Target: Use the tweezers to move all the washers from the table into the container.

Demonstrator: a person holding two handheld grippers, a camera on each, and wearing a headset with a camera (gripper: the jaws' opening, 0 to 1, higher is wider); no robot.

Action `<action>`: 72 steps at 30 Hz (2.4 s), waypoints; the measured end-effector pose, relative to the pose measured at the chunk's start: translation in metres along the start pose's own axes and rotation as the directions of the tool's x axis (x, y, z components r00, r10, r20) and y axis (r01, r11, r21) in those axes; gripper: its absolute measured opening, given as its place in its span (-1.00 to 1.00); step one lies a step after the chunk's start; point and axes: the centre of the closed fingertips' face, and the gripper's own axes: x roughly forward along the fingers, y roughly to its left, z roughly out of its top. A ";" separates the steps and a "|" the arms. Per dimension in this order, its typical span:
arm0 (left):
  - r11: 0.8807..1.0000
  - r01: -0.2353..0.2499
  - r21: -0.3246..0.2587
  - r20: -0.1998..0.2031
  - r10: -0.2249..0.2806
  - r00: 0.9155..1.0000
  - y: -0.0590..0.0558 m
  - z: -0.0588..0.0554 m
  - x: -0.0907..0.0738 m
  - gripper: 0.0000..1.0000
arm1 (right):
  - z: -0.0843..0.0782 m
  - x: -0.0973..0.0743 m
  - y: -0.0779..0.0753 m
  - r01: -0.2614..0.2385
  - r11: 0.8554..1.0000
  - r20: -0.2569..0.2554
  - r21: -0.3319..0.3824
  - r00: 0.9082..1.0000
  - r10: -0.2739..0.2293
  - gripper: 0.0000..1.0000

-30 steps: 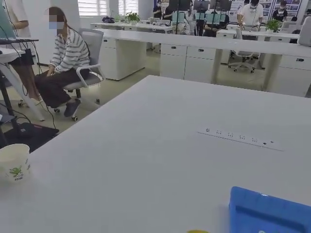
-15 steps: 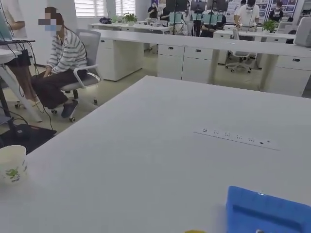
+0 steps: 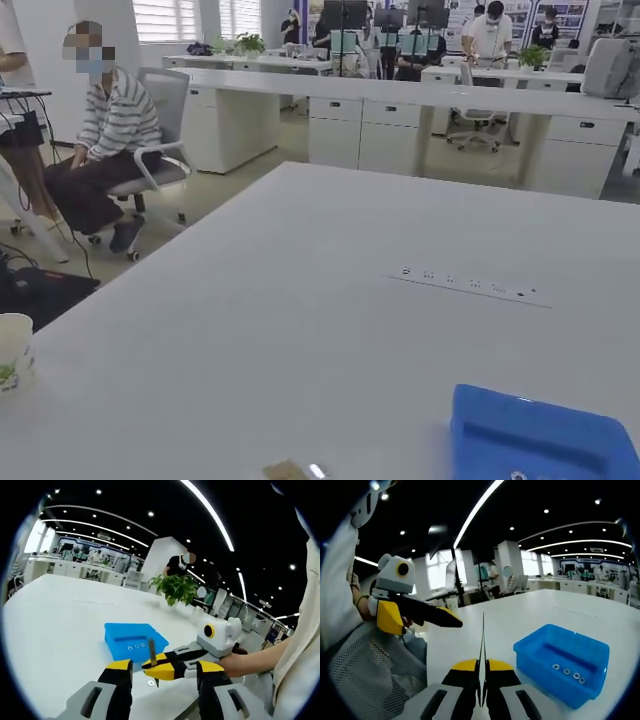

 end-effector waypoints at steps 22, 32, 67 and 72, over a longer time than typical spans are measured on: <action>0.995 -0.038 0.096 -0.012 0.039 0.999 -0.004 -0.001 -0.006 -0.95 | -0.005 0.006 0.036 -0.016 0.978 -0.164 -0.210 0.986 -0.019 -0.92; 0.982 -0.017 0.187 -0.047 0.026 0.999 -0.011 -0.007 -0.004 -0.96 | -0.012 0.008 0.036 0.005 0.976 -0.220 -0.217 0.974 -0.054 -0.91; 0.991 -0.010 0.137 0.010 0.009 1.000 -0.007 0.002 -0.007 -0.85 | -0.001 -0.010 -0.012 0.180 0.979 -0.091 0.100 0.981 -0.171 -0.91; 0.988 -0.007 0.155 -0.010 0.009 1.000 -0.008 -0.001 -0.005 -0.77 | -0.001 -0.020 -0.035 0.230 0.943 -0.042 0.239 0.973 -0.227 -0.91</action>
